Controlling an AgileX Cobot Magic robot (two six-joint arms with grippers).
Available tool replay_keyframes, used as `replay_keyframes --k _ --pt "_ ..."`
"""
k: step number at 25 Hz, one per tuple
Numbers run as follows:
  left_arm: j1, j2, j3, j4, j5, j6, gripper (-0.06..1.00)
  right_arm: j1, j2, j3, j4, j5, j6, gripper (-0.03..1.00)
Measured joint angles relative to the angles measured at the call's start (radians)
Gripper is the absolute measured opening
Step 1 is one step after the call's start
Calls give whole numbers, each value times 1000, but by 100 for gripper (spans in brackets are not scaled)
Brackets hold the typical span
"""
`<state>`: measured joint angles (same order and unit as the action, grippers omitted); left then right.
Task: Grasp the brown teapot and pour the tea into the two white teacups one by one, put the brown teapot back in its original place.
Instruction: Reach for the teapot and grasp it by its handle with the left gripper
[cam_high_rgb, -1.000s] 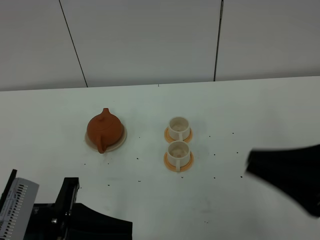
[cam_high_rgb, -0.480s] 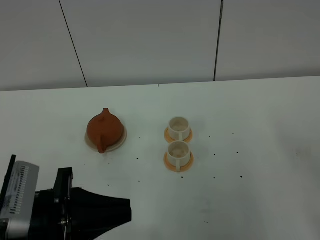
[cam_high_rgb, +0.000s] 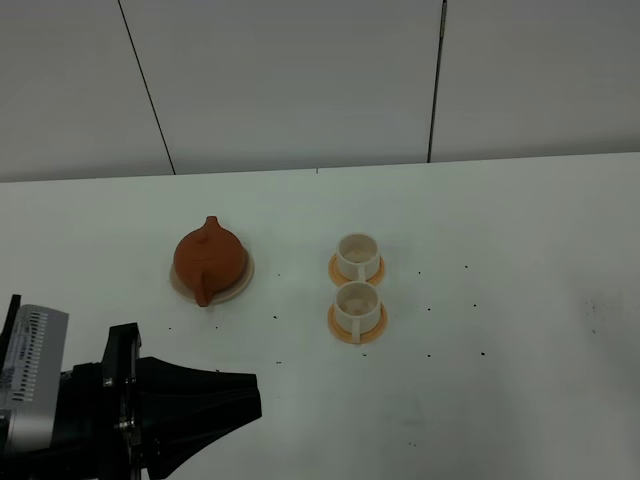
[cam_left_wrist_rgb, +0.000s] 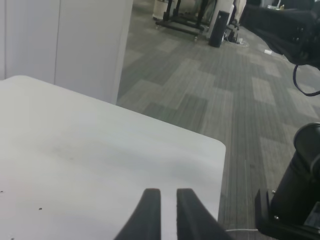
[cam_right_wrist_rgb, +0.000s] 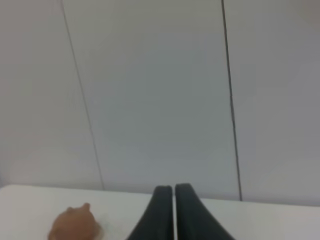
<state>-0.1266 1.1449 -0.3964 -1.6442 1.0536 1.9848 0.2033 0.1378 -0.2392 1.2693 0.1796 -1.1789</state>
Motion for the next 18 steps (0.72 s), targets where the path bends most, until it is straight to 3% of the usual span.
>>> replay_keyframes --k 7,11,14,18 --pt "0 0 0 0 -3 -1 14 0 0 -52 -248 -29 199 -1" --pt "0 0 0 1 -3 -1 14 -3 -1 -126 -461 7 358 -1" --pt "0 0 0 1 -2 -1 14 -7 23 -204 -744 148 630 -1" --pt "0 0 0 1 1 -1 14 -7 61 -324 -1178 459 1106 -1"
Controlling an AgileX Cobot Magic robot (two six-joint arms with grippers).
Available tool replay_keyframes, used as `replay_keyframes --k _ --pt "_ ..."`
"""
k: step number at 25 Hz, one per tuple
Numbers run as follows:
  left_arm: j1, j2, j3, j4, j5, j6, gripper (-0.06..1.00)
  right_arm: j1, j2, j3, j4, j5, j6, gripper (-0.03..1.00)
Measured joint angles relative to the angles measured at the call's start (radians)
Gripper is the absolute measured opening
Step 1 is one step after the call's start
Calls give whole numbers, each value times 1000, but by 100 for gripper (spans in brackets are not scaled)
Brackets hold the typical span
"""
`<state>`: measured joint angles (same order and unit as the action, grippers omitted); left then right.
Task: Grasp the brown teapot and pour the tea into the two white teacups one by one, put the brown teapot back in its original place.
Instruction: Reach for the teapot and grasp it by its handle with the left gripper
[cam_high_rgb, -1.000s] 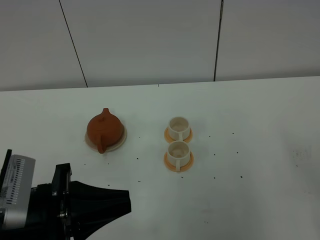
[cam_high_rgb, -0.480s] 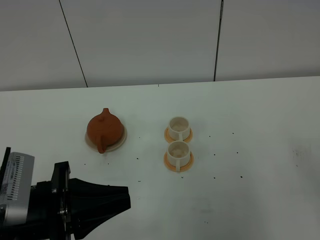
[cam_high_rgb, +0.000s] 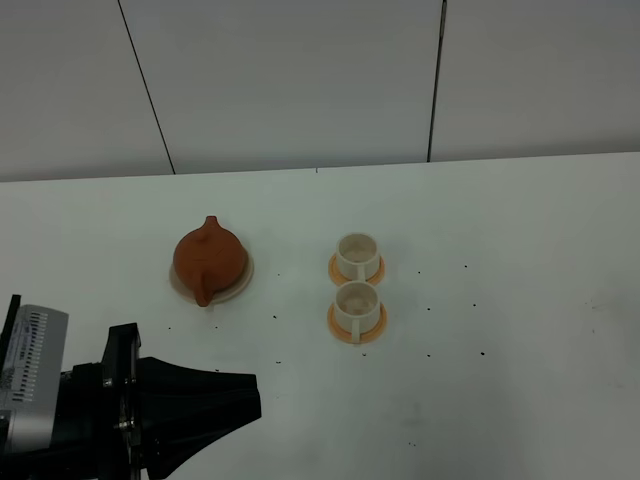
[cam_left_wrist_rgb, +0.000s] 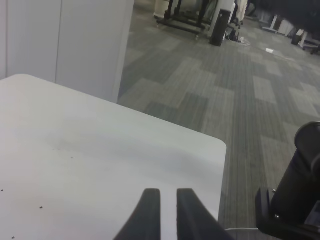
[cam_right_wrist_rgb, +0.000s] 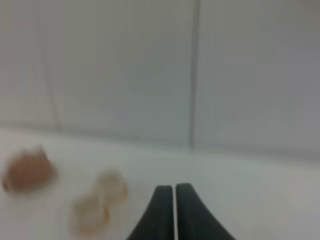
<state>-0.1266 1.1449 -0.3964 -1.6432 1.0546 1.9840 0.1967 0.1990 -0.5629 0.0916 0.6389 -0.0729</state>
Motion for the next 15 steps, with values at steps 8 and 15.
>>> replay_keyframes --k 8,15 --pt "0 0 0 1 7 0 14 0 -138 -80 -150 361 188 -1" --pt "0 0 0 1 14 0 14 0 -205 -1 -178 405 214 -1"
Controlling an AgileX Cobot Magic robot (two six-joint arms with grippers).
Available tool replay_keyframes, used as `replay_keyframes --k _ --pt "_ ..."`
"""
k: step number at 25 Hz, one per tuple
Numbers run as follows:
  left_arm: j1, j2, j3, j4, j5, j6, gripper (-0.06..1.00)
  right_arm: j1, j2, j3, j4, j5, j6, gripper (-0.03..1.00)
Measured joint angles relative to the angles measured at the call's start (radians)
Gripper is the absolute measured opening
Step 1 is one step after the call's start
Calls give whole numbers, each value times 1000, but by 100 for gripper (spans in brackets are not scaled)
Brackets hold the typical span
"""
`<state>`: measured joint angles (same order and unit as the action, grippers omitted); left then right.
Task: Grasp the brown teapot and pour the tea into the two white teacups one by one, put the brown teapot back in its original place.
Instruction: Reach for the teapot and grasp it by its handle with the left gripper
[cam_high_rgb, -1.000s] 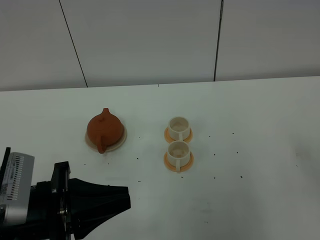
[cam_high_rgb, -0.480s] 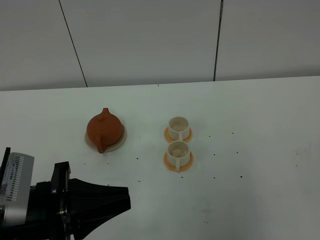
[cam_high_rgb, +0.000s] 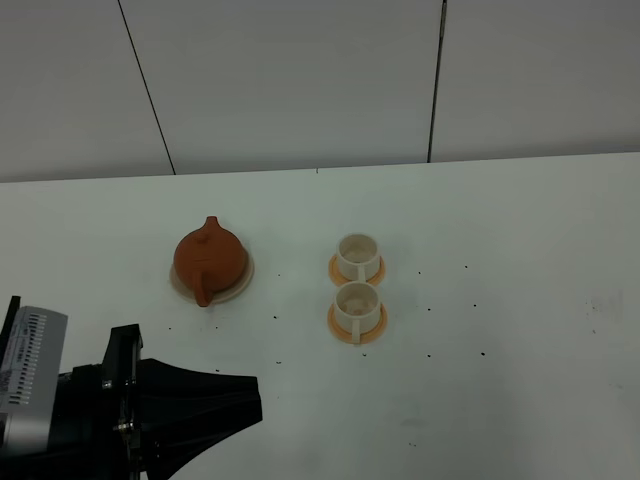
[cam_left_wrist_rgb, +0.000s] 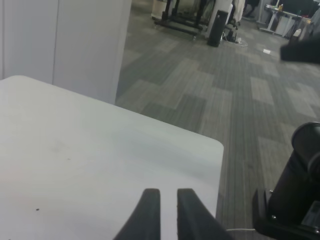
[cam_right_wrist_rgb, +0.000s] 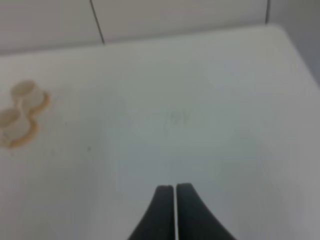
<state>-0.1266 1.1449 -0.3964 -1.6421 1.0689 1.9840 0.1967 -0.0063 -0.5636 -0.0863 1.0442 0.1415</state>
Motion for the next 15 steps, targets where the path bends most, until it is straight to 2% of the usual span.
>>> replay_keyframes --k 4,8,15 --pt "0 0 0 0 9 0 15 0 0 51 1 -25 10 -1" --pt "0 0 0 0 18 -2 15 0 -1 67 -35 21 29 -1" --pt "0 0 0 0 18 -2 15 0 -1 78 15 23 8 0"
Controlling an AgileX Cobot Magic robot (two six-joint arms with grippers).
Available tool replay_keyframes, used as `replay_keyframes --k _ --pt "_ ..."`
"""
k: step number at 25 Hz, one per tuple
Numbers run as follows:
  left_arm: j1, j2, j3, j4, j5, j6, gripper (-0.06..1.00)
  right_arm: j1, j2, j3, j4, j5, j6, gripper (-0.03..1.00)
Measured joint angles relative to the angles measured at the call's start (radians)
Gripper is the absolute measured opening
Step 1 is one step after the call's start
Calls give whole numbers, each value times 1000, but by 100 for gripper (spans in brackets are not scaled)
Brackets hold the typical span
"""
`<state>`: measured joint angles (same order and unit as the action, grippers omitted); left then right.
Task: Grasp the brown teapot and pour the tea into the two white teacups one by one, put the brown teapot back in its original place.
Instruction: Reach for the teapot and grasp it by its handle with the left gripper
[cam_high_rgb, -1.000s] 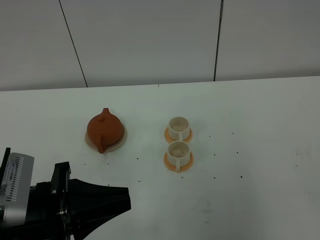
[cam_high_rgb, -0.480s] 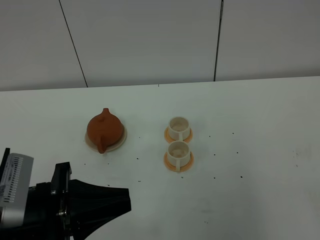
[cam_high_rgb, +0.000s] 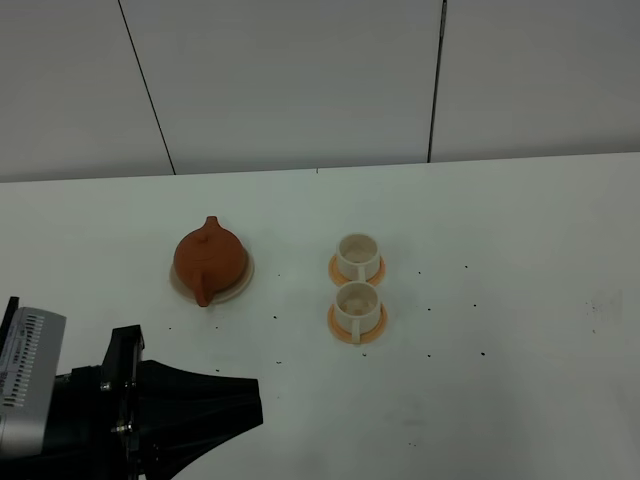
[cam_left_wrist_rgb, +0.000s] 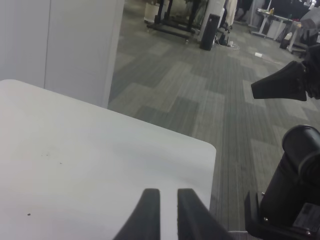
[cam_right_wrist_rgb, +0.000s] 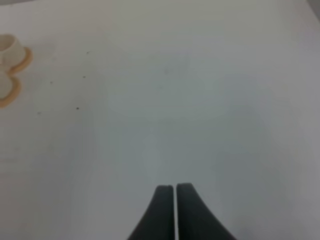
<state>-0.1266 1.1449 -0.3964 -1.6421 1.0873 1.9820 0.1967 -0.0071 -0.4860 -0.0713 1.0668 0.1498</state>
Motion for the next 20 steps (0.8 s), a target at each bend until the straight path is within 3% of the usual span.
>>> replay_keyframes --k 9,20 --pt "0 0 0 0 -1 0 15 0 0 0 97 0 -52 1" --pt "0 0 0 0 -1 0 16 -23 0 0 105 0 -53 2"
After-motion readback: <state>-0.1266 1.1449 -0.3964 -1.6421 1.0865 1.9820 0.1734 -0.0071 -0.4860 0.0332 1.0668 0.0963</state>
